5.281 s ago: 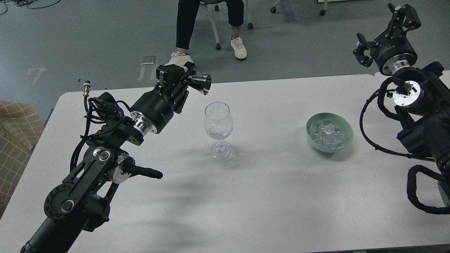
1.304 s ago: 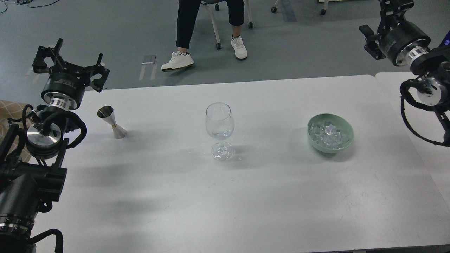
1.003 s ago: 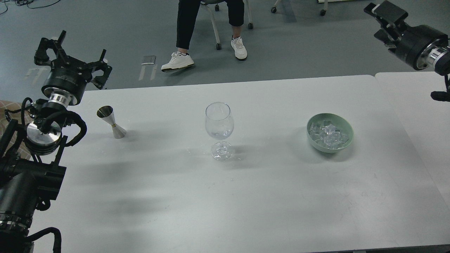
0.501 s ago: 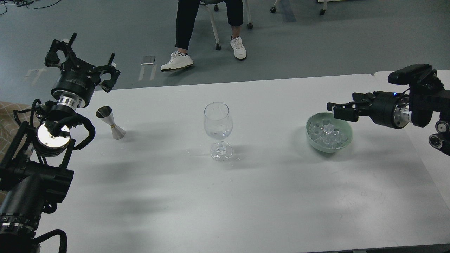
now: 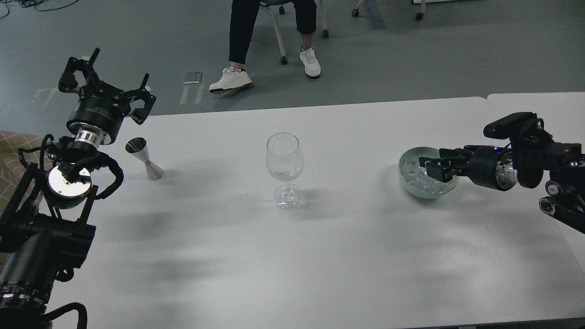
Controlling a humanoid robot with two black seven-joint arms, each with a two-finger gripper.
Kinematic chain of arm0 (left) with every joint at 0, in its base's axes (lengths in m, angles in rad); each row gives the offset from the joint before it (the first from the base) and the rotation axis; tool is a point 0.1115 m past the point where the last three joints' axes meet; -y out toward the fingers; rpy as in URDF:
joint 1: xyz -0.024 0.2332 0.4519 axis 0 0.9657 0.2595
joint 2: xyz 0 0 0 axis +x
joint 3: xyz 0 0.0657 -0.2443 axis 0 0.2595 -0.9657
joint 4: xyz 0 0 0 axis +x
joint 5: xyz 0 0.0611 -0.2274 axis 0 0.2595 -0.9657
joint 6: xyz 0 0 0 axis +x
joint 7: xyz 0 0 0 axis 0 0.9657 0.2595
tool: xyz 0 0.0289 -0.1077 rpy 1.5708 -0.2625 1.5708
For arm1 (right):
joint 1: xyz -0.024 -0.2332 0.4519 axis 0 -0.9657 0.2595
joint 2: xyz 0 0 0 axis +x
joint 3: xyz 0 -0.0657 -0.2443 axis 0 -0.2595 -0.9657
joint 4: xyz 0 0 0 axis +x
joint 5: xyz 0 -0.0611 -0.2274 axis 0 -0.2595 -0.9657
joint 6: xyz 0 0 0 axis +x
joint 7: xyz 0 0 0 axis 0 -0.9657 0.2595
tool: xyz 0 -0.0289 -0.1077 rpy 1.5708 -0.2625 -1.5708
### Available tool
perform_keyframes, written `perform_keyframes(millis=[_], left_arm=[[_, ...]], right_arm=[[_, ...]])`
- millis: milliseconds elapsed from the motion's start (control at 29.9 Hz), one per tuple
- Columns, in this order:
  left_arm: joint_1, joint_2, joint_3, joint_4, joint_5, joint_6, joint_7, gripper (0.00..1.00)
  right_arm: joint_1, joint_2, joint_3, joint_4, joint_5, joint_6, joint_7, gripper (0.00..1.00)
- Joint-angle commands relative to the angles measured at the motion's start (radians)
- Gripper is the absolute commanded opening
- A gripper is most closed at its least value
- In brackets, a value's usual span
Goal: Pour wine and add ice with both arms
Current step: 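Reach the right gripper into the green bowl and grasp an ice cube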
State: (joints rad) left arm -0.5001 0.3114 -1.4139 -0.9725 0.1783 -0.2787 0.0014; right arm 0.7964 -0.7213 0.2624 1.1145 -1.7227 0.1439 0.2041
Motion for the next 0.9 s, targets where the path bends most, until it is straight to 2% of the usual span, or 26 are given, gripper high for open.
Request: perform_keyframes(millis=[0,134,602,702,802,836,869], left_arm=[[0.0,0.0,-0.002,0.0,0.0,0.0,0.0,0.98],[0.008,0.0,-0.003,0.008,0.0,-0.002,-0.001,0.98],[0.012,0.0,-0.005,0.014,-0.011,0.0,-0.001,0.98],[0.012,0.0,-0.005,0.023,-0.013,0.0,-0.006,0.98],[0.012,0.0,-0.005,0.029,-0.011,0.0,-0.02,0.98],[0.012,0.0,-0.004,0.029,-0.011,0.0,-0.02,0.98],[0.012,0.0,-0.003,0.029,-0.011,0.0,-0.02,0.98]], right_arm=[[-0.023,0.011,0.0,-0.022,-0.001,0.0,-0.003,0.58],[-0.034,0.049,0.0,-0.058,0.0,-0.001,-0.003,0.58],[-0.034,0.072,0.0,-0.081,-0.002,-0.014,-0.003,0.57],[-0.034,0.072,0.0,-0.081,-0.011,-0.015,-0.003,0.5],[-0.036,0.074,0.0,-0.081,-0.044,-0.015,-0.011,0.32],[-0.036,0.074,0.0,-0.081,-0.051,-0.015,-0.031,0.21],[-0.036,0.074,0.0,-0.081,-0.051,-0.015,-0.031,0.21]])
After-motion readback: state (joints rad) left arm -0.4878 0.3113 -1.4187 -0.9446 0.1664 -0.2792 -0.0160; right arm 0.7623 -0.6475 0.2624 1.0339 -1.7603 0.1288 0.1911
